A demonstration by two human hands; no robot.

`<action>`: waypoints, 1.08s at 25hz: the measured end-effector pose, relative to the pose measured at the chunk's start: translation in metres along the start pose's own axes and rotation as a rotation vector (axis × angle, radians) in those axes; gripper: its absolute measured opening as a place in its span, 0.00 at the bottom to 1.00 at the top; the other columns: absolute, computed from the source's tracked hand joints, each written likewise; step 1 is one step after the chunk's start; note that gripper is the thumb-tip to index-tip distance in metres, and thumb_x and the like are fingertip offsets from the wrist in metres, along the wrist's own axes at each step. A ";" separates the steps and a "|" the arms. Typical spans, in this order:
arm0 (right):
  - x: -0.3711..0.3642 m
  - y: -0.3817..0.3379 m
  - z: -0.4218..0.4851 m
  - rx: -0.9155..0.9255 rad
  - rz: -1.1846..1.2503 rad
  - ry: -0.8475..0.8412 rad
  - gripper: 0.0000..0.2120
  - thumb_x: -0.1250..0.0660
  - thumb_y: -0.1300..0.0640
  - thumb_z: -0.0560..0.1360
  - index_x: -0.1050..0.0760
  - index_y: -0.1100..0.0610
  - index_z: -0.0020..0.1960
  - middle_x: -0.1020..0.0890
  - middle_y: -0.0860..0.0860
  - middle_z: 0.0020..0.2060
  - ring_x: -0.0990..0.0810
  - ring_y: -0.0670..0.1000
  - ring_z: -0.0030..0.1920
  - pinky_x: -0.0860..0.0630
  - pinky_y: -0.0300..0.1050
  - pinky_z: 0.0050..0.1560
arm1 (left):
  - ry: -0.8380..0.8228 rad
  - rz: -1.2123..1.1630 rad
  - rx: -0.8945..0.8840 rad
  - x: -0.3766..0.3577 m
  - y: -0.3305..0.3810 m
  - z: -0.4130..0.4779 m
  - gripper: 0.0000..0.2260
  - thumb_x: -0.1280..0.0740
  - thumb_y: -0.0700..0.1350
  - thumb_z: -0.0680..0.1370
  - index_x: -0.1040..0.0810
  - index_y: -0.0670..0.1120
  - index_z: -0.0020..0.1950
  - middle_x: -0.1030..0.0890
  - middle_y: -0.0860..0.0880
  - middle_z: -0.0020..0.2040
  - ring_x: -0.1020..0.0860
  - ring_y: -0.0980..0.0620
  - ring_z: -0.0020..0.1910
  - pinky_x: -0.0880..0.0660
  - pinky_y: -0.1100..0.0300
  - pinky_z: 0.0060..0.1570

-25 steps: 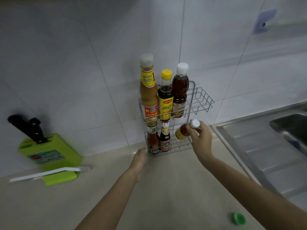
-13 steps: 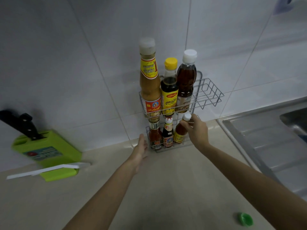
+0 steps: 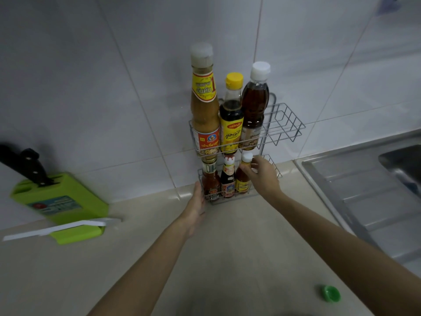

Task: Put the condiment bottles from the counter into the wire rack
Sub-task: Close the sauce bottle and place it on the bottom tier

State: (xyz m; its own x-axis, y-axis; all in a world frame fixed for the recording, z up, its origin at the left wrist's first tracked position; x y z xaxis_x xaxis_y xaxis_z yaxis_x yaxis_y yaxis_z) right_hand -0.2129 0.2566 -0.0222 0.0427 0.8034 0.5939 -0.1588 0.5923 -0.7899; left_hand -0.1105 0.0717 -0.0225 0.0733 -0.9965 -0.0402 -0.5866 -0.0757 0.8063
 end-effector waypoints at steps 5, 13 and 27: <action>0.030 0.012 -0.031 -0.034 0.058 -0.006 0.13 0.32 0.50 0.76 0.25 0.59 0.54 0.21 0.52 0.49 0.21 0.50 0.48 0.22 0.45 0.47 | 0.028 0.116 -0.045 -0.003 -0.012 -0.023 0.30 0.58 0.65 0.80 0.49 0.54 0.79 0.44 0.54 0.79 0.46 0.53 0.78 0.49 0.52 0.76; 0.093 0.103 -0.154 -0.060 -0.343 -0.317 0.03 0.33 0.58 0.75 0.22 0.57 0.44 0.20 0.52 0.42 0.22 0.51 0.40 0.25 0.44 0.44 | -0.117 0.695 -0.204 -0.062 -0.071 -0.077 0.25 0.49 0.55 0.83 0.40 0.44 0.77 0.48 0.47 0.80 0.54 0.52 0.80 0.54 0.60 0.75; 0.143 0.149 -0.267 -0.135 -0.680 -0.549 0.21 0.35 0.51 0.74 0.32 0.54 0.66 0.26 0.55 0.59 0.26 0.58 0.58 0.26 0.52 0.55 | -0.454 0.970 -0.302 -0.188 -0.150 -0.136 0.36 0.26 0.50 0.72 0.39 0.46 0.75 0.35 0.45 0.73 0.34 0.48 0.72 0.36 0.60 0.68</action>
State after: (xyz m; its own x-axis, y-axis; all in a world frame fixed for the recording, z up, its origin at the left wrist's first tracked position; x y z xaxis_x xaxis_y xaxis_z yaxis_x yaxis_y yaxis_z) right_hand 0.0329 0.4758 -0.0955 -0.4001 0.1523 0.9037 -0.1520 0.9614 -0.2294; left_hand 0.0738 0.2752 -0.0556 -0.6483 -0.5533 0.5230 -0.0097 0.6928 0.7210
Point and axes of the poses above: each hand's wrist, its own z-axis towards the middle knuckle, its own x-axis out of the back of the hand, y = z × x, the point moved 1 cm from there along z, towards the middle knuckle
